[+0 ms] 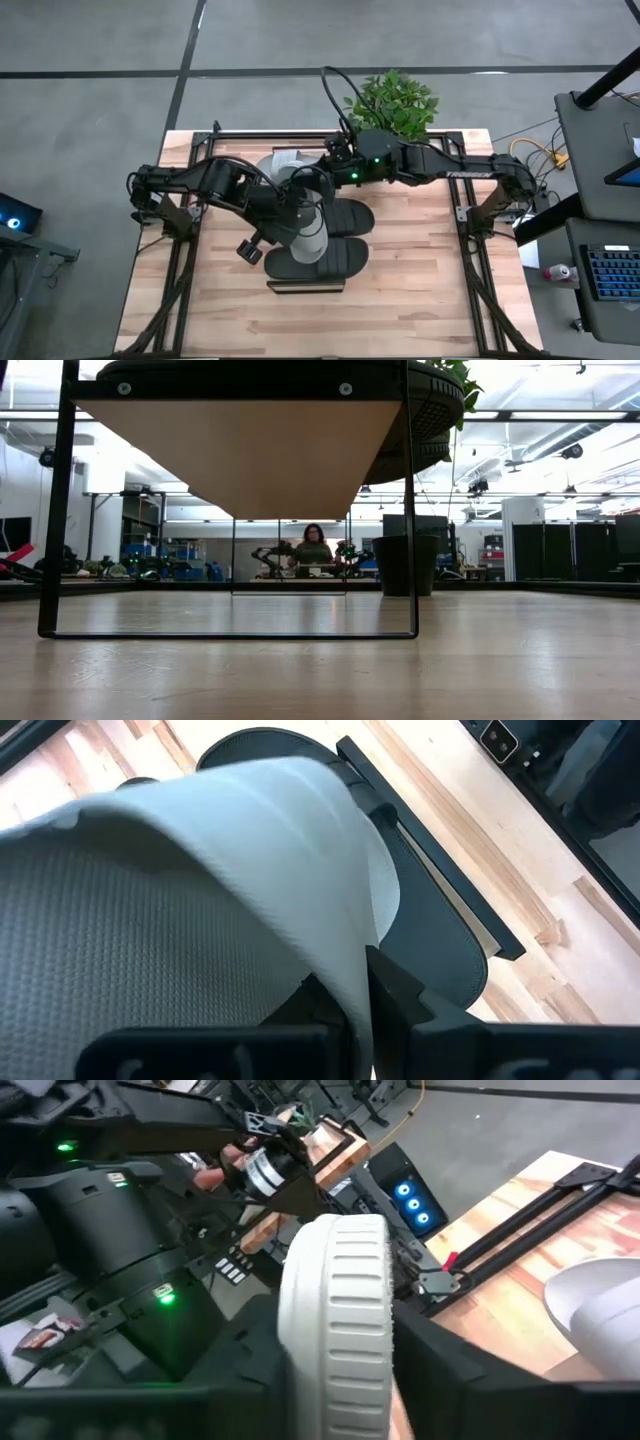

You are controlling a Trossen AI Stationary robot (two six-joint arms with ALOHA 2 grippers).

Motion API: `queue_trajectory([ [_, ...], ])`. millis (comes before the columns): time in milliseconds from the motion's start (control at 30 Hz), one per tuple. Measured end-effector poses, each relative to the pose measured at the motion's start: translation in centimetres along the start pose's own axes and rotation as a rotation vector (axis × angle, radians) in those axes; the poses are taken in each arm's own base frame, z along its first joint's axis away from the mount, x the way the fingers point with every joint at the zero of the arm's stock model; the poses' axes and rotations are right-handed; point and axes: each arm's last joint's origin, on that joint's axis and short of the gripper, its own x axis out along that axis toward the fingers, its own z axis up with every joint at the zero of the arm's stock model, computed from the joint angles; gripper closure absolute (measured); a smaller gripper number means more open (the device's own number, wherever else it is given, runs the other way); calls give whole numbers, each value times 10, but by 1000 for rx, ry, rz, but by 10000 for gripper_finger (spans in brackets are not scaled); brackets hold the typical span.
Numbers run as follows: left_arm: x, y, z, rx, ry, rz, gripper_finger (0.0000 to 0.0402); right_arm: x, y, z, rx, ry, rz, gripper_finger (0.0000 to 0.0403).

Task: Pick and place slides into the shelf
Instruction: Put the gray slipper on the shelf

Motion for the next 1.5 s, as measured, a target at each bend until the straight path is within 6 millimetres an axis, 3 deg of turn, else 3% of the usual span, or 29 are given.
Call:
queue_trajectory([
  [167,0,0,-1,1,7,-2,401,1,-3,0,3,2,-15,353],
  [533,-1,1,-2,-29,25,29,390,1,-6,3,-12,-4,-15,353],
  [700,-1,1,-3,-56,46,64,335,0,-6,4,-18,-9,-14,353],
  [967,-10,1,-7,-81,56,152,195,-4,-7,10,-15,-30,-14,354],
  [1100,-27,-1,-14,-96,38,191,156,-11,-6,15,-14,-44,-7,354],
  [1300,-62,-6,-31,-203,-12,353,151,-20,-4,22,-26,-74,-13,354],
  [1500,-106,-9,-47,-455,-200,610,150,-29,6,33,-59,-166,48,354],
])
